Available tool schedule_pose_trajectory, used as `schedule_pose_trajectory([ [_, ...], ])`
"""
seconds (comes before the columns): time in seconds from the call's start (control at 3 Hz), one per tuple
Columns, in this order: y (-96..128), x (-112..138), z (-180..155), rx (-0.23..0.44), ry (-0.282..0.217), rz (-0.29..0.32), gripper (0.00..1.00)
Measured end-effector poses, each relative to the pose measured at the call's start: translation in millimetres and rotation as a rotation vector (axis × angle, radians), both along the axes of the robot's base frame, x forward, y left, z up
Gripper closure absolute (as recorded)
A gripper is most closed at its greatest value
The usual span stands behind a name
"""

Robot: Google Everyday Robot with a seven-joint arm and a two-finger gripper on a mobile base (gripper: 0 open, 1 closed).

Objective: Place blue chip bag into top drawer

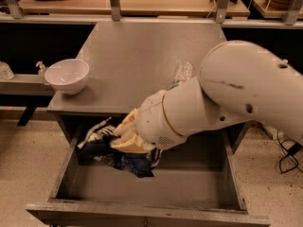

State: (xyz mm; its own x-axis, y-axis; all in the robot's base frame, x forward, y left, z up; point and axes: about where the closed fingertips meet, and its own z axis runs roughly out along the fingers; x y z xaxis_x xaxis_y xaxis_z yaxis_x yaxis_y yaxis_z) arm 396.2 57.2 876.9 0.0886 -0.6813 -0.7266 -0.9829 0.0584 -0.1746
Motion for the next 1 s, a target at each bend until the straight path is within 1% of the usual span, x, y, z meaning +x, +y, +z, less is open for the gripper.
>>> schedule_pose_trajectory([
  [0.33, -8, 10, -26, -0.059, -0.011, 0.052, 1.00],
  [0.67, -10, 16, -51, -0.081, -0.022, 0.153, 0.98],
  [1.0, -5, 9, -64, -0.068, -0.057, 0.312, 0.69],
])
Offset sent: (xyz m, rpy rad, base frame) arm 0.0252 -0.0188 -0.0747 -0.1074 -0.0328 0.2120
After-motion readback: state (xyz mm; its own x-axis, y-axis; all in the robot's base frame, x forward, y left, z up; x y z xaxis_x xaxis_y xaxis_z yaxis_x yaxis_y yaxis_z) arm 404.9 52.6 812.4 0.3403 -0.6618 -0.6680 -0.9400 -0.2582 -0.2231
